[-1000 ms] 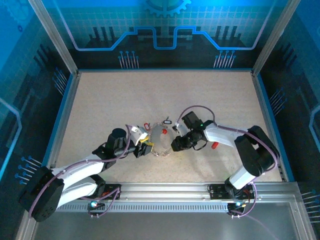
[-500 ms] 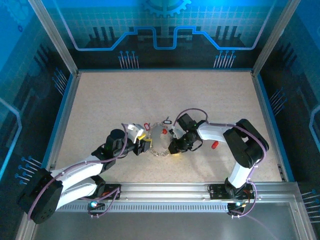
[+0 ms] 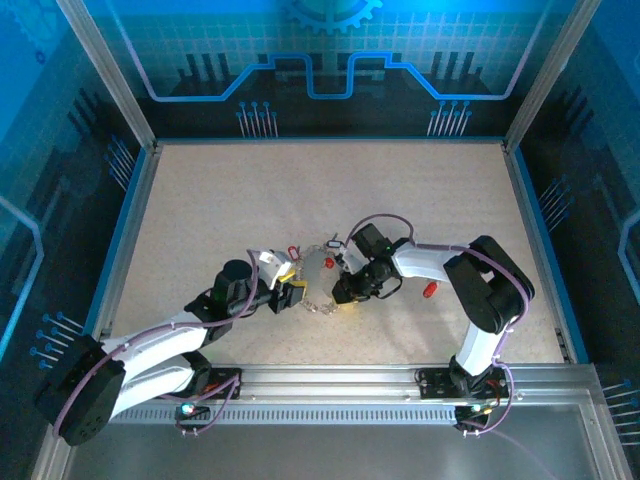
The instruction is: Put the keys on the keyring
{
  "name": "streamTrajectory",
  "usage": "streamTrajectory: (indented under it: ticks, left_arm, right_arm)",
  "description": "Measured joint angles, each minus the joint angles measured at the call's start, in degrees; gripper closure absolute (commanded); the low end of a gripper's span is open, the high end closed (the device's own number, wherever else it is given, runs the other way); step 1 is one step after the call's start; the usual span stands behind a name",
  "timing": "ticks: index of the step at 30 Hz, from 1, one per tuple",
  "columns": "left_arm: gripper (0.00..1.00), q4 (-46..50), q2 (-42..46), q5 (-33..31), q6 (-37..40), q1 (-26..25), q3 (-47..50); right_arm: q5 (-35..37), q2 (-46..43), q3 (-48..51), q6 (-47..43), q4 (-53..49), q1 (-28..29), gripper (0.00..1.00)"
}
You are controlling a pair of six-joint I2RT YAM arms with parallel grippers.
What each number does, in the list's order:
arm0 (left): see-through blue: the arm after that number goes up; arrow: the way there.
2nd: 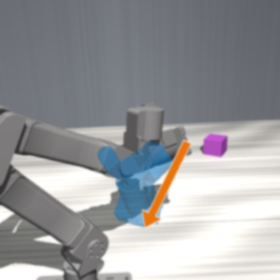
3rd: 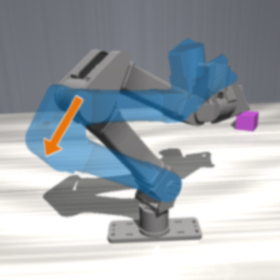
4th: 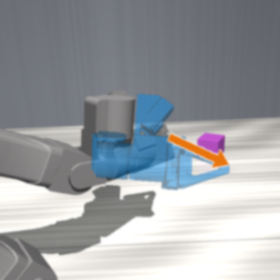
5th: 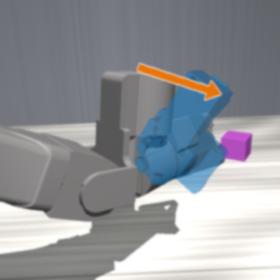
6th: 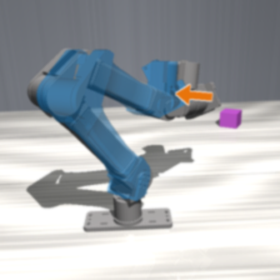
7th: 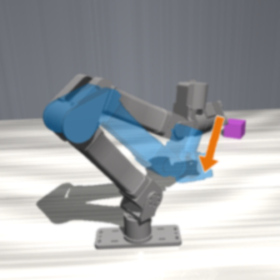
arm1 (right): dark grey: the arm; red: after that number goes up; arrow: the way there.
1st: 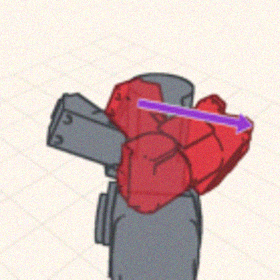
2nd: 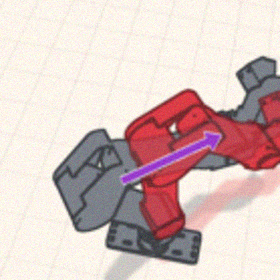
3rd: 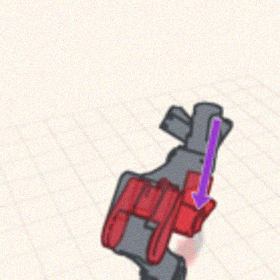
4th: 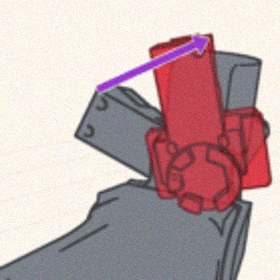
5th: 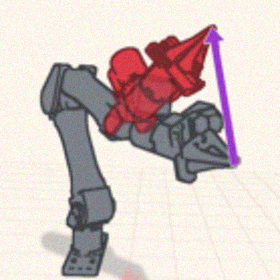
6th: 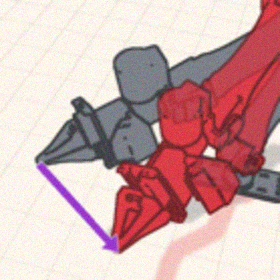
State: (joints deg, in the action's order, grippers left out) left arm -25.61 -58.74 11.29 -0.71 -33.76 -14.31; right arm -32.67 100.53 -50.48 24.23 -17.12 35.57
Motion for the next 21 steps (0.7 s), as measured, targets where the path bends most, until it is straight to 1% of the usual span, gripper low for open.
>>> streamTrajectory:
  ticks: [5,13,15,18,21]
  left_arm:
    - [0.47,-0.4,-0.9,0.1,0.8,-0.3,0.0]
    - [0.47,-0.6,-1.2,0.1,1.4,-0.8,0.2]
    - [0.47,-0.6,-1.2,0.1,2.1,-0.8,0.2]
    - [0.47,-0.6,-1.1,0.1,2.6,-1.1,0.2]
    - [0.47,-0.5,-1.1,0.1,3.3,-1.5,0.2]
  right_arm:
    - [-0.9,0.4,-0.1,1.1,1.3,-0.1,0.80]
    - [-0.8,1.2,-0.2,1.6,0.6,-0.4,0.87]
    - [-0.8,1.2,-0.2,1.7,0.2,-0.4,0.86]
    - [-0.5,1.2,-0.2,1.7,-0.4,-0.3,0.82]
    - [0.1,1.2,-0.6,1.7,-1.4,-0.1,0.82]
